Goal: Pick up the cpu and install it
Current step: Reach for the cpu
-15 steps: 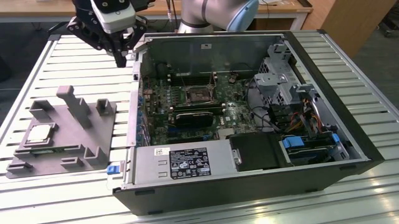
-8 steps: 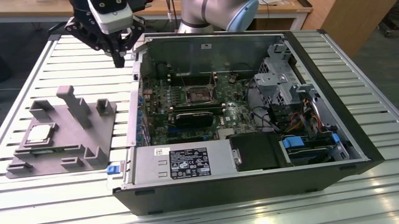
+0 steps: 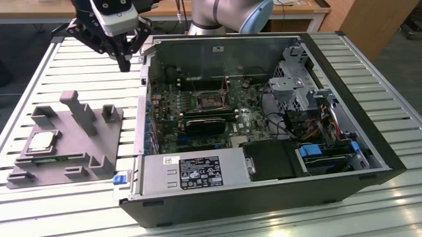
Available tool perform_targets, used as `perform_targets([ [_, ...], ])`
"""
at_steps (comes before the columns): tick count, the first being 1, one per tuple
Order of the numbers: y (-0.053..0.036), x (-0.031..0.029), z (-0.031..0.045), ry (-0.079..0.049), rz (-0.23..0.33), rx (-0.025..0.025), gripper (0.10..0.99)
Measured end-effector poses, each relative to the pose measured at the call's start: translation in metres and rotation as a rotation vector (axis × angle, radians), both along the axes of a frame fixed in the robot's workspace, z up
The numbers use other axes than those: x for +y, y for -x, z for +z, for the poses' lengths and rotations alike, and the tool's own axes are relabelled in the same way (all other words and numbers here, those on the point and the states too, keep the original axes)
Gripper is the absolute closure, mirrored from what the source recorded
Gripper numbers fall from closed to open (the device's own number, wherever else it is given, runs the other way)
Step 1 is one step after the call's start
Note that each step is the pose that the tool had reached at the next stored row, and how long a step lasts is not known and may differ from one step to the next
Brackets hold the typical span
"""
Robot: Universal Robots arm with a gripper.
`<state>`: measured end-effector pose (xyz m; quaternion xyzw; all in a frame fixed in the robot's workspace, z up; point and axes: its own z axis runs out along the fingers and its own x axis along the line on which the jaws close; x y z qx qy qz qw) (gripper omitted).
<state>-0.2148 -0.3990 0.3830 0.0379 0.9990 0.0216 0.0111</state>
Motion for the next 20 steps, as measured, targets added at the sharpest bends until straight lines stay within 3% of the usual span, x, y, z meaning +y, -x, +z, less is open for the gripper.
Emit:
perform_targets([
  [20,0.0073,0.0,-0.0013,0.0,0.0,0.0005,0.98],
])
